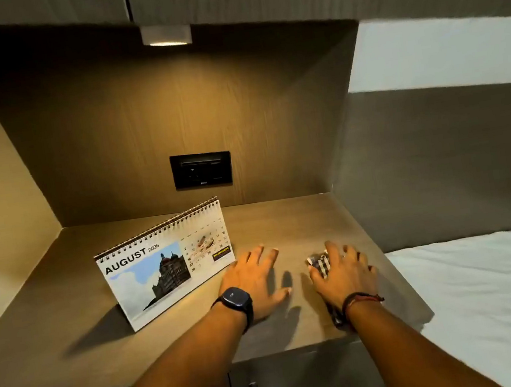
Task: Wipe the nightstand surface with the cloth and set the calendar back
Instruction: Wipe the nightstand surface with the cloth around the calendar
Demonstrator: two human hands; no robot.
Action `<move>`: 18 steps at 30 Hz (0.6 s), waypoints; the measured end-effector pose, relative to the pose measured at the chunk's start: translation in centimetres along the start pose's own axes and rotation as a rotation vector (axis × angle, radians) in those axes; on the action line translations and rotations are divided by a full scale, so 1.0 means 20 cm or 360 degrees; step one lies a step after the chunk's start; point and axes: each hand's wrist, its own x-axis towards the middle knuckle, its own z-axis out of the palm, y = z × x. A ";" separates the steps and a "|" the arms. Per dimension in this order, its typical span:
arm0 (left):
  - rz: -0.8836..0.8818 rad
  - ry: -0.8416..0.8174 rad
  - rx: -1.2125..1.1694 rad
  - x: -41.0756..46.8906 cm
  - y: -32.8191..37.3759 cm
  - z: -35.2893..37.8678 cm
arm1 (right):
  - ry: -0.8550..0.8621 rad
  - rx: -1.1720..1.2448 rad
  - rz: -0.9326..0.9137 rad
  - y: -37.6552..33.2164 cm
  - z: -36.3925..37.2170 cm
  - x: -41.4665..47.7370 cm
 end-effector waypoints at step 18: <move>0.0242 0.0436 0.0181 0.04 -0.38 -0.41 | 0.0463 0.1310 0.0303 -0.55 0.13 0.01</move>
